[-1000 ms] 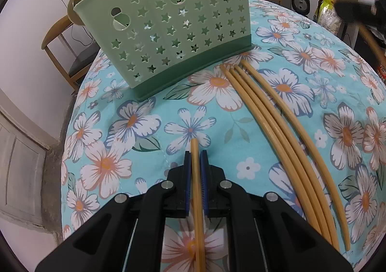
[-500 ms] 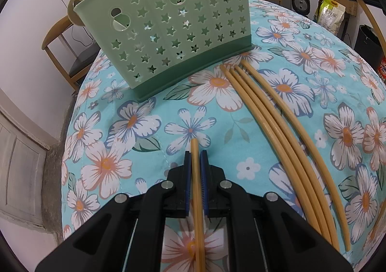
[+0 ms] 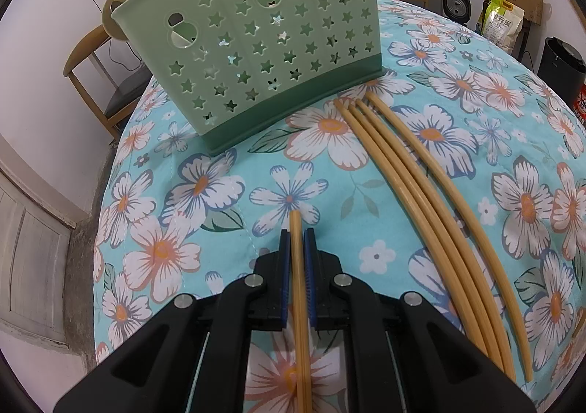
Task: Organize utensils
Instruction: 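Lift the chopstick with the right tool up above the green basket, then lift the chopstick with the left tool while the right tool holds its chopstick above the basket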
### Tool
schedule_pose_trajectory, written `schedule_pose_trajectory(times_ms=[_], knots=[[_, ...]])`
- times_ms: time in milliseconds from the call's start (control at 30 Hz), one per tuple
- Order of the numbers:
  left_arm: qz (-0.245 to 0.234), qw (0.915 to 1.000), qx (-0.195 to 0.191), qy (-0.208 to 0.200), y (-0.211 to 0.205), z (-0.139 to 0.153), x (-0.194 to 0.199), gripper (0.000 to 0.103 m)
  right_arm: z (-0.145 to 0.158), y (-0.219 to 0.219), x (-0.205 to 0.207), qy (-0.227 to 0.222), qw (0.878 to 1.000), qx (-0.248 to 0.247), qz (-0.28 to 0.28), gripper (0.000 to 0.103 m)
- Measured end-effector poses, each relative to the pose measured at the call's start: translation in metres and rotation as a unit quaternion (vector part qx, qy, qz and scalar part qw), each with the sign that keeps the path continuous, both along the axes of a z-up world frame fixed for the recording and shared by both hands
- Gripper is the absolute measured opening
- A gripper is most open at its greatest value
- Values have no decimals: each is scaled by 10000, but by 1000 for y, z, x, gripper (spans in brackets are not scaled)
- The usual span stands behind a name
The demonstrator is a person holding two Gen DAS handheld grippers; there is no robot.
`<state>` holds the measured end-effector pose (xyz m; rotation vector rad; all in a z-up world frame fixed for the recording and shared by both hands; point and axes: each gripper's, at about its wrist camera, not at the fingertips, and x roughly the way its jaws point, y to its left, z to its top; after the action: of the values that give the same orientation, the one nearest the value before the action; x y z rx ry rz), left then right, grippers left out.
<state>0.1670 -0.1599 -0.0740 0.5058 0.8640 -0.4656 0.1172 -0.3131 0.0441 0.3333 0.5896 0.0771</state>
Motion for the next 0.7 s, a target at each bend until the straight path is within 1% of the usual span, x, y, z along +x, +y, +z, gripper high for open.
schedule_pose_trajectory(times_ms=[133, 233, 467, 600, 700], knots=[[7, 10000, -9, 4, 0, 0, 0, 7, 16, -2, -9, -336, 9992, -162, -149, 5], [9, 10000, -10, -3, 0, 0, 1, 7, 21, -1, -15, -528, 9977, -353, -256, 5], [4, 10000, -14, 3, 1, 0, 0, 7, 19, 8, -23, -776, 9930, -809, -375, 5], [3, 10000, -13, -3, 1, 0, 0, 7, 15, 17, -29, -911, 9880, -1164, -442, 5], [-4, 10000, -14, -25, 1, 0, 0, 7, 13, 21, -35, -977, 9864, -1231, -488, 5]])
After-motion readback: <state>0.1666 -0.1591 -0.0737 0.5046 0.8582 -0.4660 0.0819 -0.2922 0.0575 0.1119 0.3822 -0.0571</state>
